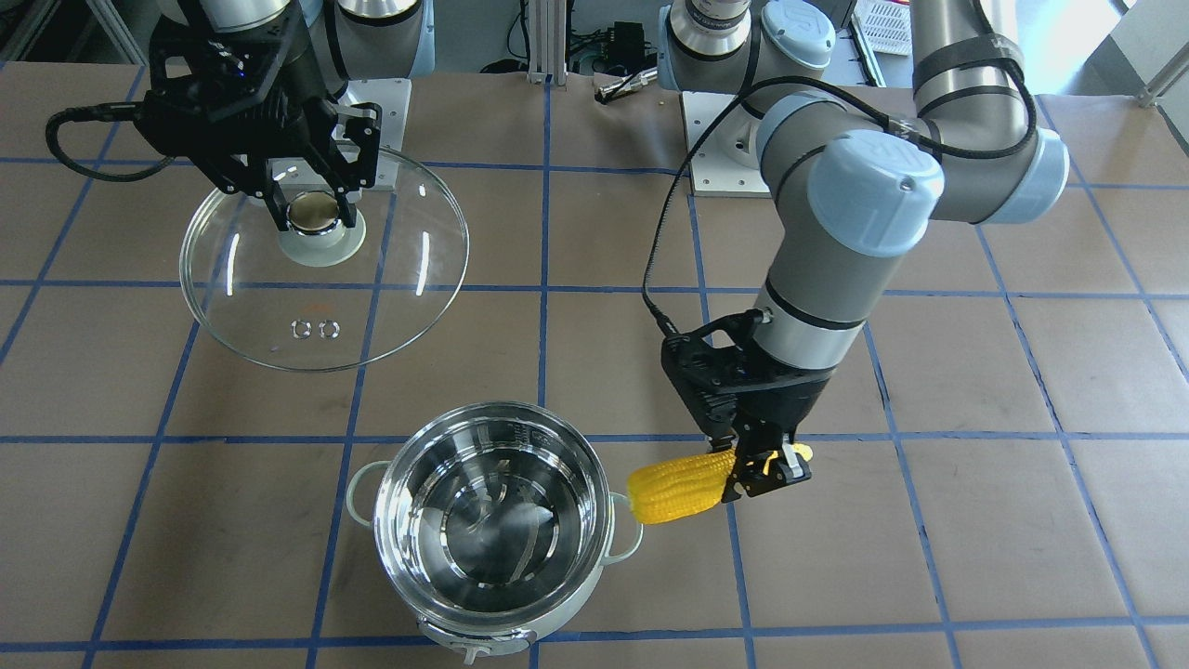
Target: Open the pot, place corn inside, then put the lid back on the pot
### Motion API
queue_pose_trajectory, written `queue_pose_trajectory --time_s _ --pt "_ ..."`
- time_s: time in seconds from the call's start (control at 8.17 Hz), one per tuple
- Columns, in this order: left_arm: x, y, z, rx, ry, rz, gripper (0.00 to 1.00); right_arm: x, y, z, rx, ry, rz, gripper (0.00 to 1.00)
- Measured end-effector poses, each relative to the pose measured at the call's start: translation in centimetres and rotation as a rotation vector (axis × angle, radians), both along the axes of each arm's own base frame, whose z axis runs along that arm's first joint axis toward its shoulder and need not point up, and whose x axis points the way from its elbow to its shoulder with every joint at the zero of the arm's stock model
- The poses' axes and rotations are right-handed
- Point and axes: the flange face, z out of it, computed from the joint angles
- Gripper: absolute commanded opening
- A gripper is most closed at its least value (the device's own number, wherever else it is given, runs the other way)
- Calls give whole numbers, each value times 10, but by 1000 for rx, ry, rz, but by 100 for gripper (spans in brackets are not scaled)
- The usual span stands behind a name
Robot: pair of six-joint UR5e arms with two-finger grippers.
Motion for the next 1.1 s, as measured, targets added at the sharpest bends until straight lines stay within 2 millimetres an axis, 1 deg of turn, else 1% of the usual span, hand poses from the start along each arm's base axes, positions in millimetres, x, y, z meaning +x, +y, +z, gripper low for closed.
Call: queue_pose_trajectory --time_s 0.12,0.24,0.37,0.49,0.61,0.73,0.86,0.98,1.1 --pt "-27 7 -3 -18 12 -28 0 -3 3 -1 -2 1 14 22" --pt "-55 11 -11 -42 25 -66 0 -9 3 -1 -6 1 23 22" --pt "-79 13 -22 -69 40 -103 0 -15 1 -1 -7 1 23 22" --pt "-96 14 -33 -86 68 -138 0 -18 0 -2 -6 1 22 22" --pt "-107 13 -44 -88 101 -171 0 -20 0 -2 -6 2 21 22" --pt "-112 11 -56 -81 114 -200 0 -20 0 -2 -6 2 23 22" --pt "-115 7 -70 -70 113 -221 27 -20 0 -3 -5 2 24 22" --pt "-116 4 -80 -59 110 -231 42 -20 0 -3 -4 2 25 22" --pt "-117 3 -85 -51 111 -231 63 -20 0 -3 -5 2 25 22"
